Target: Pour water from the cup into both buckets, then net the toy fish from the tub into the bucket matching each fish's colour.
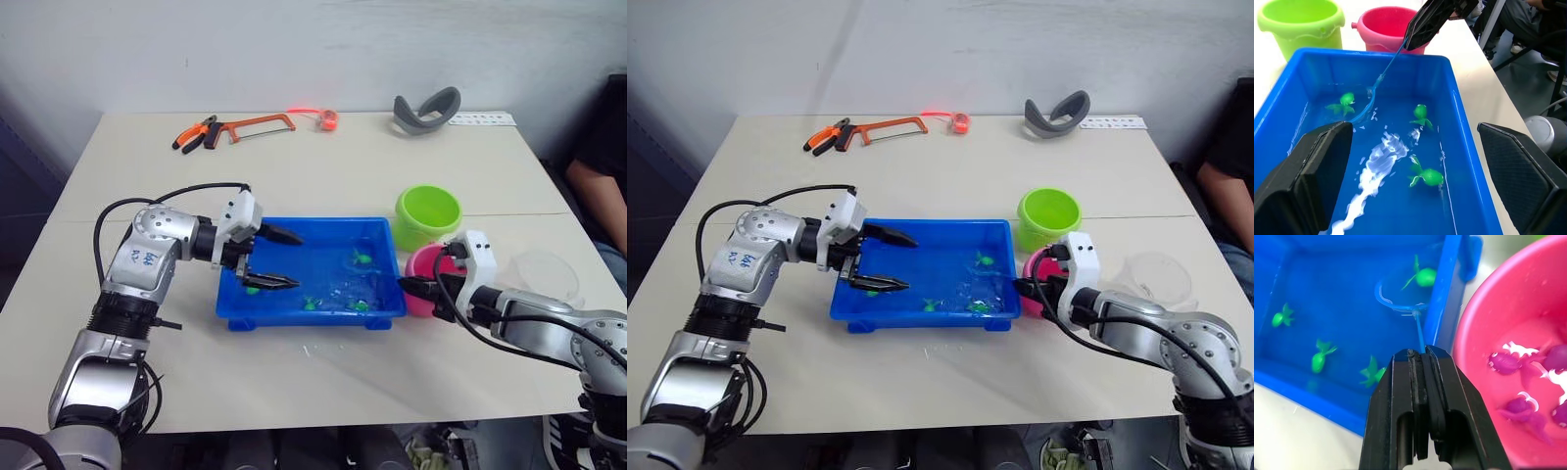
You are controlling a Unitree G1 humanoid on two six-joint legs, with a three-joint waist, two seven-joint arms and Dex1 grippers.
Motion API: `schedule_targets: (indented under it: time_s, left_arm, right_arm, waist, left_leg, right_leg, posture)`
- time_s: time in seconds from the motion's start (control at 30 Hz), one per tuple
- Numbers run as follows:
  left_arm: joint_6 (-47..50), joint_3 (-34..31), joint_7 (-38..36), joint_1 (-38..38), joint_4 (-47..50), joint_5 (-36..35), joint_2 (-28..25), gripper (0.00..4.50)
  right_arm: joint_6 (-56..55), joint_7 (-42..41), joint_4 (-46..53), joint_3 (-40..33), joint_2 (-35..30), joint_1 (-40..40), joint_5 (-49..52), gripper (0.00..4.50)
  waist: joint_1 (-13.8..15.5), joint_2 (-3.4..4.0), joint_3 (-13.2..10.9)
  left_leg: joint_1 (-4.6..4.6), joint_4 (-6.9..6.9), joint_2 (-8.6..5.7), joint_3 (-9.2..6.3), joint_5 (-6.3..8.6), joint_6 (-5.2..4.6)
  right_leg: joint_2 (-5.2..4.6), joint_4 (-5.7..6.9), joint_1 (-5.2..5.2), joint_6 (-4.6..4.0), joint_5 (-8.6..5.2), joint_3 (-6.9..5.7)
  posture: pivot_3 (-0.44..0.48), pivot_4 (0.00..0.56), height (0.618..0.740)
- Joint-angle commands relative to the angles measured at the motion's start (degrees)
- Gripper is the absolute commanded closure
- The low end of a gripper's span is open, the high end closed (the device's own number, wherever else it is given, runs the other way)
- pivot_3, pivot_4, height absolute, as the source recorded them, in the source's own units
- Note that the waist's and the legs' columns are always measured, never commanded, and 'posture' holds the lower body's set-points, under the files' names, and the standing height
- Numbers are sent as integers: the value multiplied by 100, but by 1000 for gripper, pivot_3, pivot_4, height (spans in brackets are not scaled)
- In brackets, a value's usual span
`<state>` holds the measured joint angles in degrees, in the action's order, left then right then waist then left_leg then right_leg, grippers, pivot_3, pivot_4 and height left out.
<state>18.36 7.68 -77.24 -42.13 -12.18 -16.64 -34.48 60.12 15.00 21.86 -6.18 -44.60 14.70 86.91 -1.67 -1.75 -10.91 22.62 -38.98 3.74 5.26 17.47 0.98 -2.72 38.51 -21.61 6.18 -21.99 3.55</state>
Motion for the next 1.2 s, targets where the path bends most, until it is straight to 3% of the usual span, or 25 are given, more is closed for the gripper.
schedule_targets:
  time_s: [0.03,0.33,0.6,0.9,1.2]
  left_arm:
    - [-37,-132,38,-154,-54,-112,43,48]
    - [-36,-105,169,-443,-444,-83,357,48]
    - [-56,-153,635,-864,-1014,3,790,48]
    - [-450,-114,1187,-1188,-1524,287,1218,48]
    - [-596,-122,1224,-1289,-1625,310,1305,48]
  right_arm:
    - [-161,-473,569,-41,-243,118,-836,4500]
    - [-363,-1536,1822,-126,-753,-266,-2057,4500]
    - [-522,-2008,2390,-1195,-1206,-760,-2491,4500]
    - [-592,-2682,1876,-2151,-1753,-880,-3396,4500]
    - [-1945,-3591,968,-1546,-2398,-1048,-5719,4500]
  waist:
    - [0,0,0]
    - [17,0,0]
    - [7,0,0]
    - [18,0,0]
    - [9,2,1]
  left_leg:
    - [0,1,-1,0,0,0]
    - [62,-7,-4,-6,0,0]
    - [69,-8,-4,7,-3,4]
    - [67,-8,-7,13,-3,5]
    - [66,-9,-11,25,-3,5]
  right_leg:
    - [0,-1,-1,0,0,0]
    - [1,5,-59,2,1,-7]
    - [6,21,-79,2,1,-9]
    - [14,24,-81,2,1,-8]
    - [19,28,-87,3,1,-11]
  posture:
    - [0,150,740]
    - [0,150,740]
    - [0,150,740]
    - [0,150,740]
    - [0,150,740]
